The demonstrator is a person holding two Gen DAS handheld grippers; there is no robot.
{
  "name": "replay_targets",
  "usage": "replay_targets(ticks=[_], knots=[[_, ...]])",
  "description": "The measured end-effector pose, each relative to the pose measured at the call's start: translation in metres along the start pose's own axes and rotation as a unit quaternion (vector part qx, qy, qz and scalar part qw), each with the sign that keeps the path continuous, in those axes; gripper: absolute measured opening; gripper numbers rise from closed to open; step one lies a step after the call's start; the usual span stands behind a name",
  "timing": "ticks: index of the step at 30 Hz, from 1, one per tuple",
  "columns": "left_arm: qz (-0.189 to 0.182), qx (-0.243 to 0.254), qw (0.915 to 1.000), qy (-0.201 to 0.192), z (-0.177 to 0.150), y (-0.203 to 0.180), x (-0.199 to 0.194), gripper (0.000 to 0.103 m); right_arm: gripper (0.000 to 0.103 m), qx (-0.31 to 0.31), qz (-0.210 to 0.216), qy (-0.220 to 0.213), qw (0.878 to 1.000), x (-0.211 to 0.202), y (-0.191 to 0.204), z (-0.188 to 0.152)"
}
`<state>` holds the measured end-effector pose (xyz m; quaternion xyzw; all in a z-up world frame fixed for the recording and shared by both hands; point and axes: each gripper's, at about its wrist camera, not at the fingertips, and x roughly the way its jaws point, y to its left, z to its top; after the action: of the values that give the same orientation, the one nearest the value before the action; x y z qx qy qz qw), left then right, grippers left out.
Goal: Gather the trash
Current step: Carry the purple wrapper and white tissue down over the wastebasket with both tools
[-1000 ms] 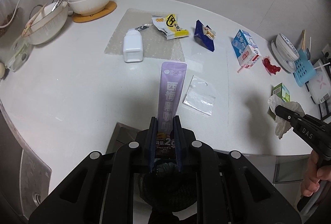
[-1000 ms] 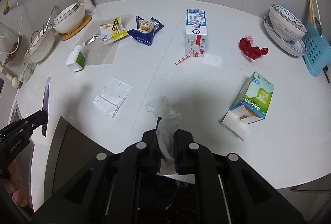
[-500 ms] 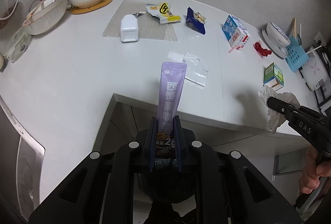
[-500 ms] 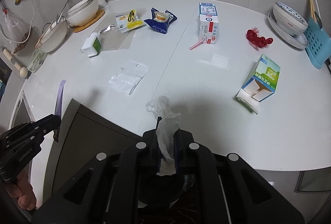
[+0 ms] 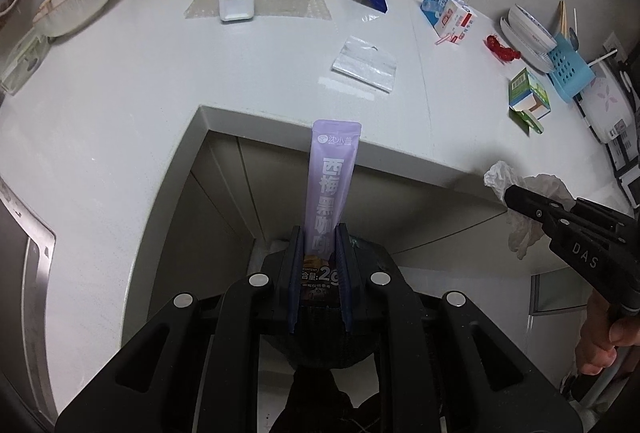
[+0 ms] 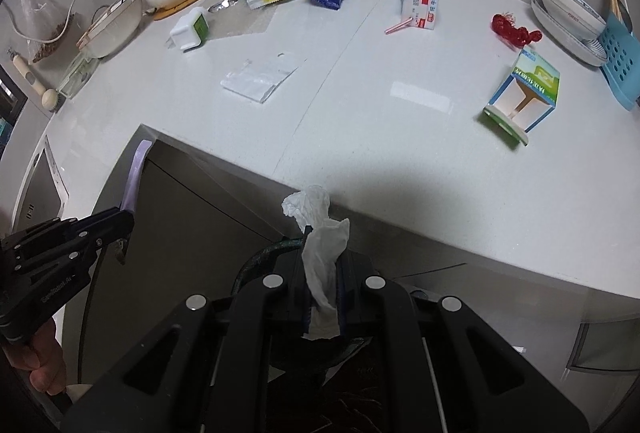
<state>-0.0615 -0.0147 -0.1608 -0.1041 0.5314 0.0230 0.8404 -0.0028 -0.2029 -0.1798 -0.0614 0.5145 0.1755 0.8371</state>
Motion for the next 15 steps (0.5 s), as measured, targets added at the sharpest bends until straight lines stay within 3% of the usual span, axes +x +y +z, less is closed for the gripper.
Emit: replay_targets(ticks=[15], knots=[[0.007,0.033,0.9992,0.02,-0.035,0.005,0.054,0.015,0.008,-0.005,0.005,0.019,1.0,0.039,0.004,-0.04]])
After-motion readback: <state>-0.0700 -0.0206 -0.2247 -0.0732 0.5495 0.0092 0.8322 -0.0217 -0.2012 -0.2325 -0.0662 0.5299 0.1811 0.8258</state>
